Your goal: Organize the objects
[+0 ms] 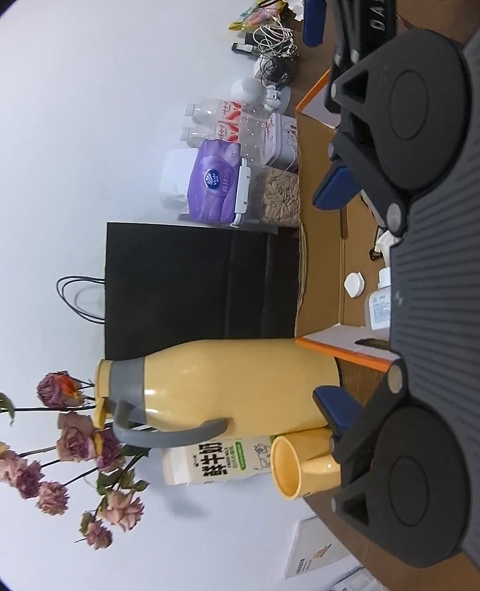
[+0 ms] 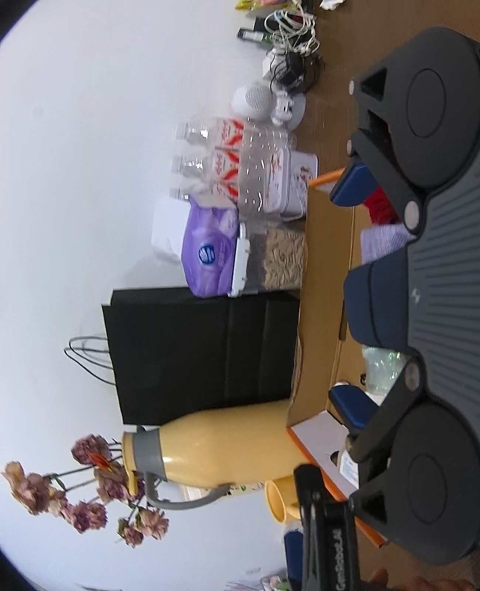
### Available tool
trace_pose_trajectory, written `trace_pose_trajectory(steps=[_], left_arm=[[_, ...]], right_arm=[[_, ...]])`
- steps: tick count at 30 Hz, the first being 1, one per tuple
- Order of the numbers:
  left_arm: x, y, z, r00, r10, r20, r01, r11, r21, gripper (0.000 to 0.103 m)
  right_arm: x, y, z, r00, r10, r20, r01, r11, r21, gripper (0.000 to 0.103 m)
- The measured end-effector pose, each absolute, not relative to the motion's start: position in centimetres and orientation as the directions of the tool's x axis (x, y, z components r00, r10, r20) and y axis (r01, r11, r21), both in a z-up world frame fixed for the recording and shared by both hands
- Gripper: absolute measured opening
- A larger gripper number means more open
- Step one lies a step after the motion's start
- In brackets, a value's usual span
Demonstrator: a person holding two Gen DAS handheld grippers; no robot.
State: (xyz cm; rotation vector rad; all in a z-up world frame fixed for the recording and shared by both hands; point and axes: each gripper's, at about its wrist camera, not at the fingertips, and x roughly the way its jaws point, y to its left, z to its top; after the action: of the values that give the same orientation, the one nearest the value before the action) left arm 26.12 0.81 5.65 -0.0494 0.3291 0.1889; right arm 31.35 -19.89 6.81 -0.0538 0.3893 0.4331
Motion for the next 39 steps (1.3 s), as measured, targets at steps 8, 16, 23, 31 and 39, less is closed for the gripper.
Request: trace_pose_trajectory(steps=[8,16,23,31,39], left_arm=[[21.8,0.4,6.6,0.928,0.153,-0.339,-0.17,0.985,-0.019,0.103],[16.3,0.2,6.5,0.906,0.139,-0.4,-0.157,0.988,-0.012,0.103],[12.9,-0.2,5.7,0.876,0.136,-0.463,-0.157,0.988,-0.007,0.103],[11.2,-0.5,4.6,0.84,0.143,-0.523,-0.172,0.985,-0.008,0.103],[10.4,-0.8,4.5,0.838,0.139,-0.528,-0.171,0.985,-0.012,0.103]], right_arm=[[27.5,-21.8,8.3,0.84,0.387,-0.38,-0.4,0.915,0.048,0.103],[22.0,-23.4,8.4,0.811,0.403,-0.424,-0.416,0.907,0.066,0.103],[18.7,-24.3,7.5,0.787,0.406,-0.466,-0.417,0.905,0.084,0.103],[16.9,-24.8,6.5,0.769,0.397,-0.501,-0.41,0.907,0.09,0.103],[16.2,-24.8,6.2,0.761,0.399,-0.511,-0.414,0.906,0.092,0.103]])
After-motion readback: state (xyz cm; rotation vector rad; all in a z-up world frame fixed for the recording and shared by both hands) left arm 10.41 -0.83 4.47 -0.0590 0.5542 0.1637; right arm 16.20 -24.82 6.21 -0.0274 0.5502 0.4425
